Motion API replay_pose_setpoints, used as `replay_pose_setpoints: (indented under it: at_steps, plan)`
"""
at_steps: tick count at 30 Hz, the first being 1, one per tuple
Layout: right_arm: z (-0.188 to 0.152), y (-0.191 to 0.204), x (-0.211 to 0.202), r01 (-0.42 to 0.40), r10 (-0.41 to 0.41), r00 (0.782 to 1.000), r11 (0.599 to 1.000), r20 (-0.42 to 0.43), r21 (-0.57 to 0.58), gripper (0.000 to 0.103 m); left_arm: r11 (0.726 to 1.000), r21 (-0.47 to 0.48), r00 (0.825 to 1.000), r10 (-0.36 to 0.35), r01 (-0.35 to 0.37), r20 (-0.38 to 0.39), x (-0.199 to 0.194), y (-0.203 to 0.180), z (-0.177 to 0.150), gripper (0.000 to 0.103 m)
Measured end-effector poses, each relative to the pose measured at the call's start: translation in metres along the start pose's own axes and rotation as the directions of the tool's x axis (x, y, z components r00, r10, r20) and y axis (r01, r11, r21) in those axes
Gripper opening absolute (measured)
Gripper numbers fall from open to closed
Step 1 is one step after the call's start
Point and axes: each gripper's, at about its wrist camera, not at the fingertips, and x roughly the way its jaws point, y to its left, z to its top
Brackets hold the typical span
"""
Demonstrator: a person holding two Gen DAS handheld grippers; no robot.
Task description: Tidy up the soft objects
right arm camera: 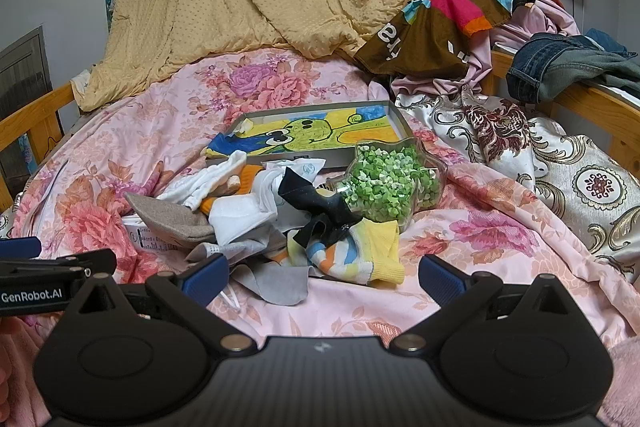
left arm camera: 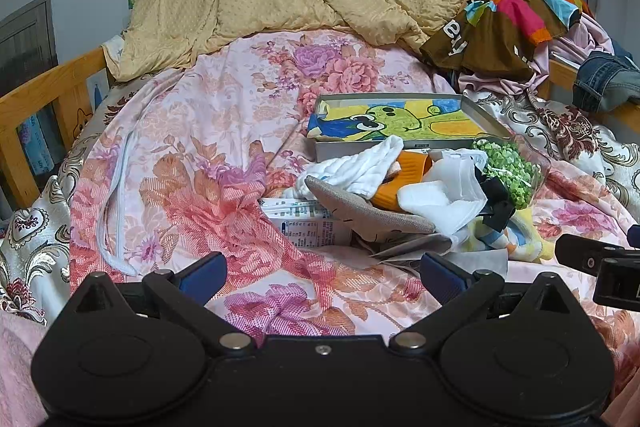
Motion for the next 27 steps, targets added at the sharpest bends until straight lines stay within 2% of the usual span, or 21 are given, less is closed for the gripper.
replay_pose_setpoints:
  at_steps: [27]
  plan:
    - [-0.0004,0.0004,0.0008,-0.017,0.018,1.000,1.000,-0.012,0.005,0.103,1.000,-0.003,1.000,0.003,-0.003,0.000,0.0019,0.0047,-0.0084,0.102]
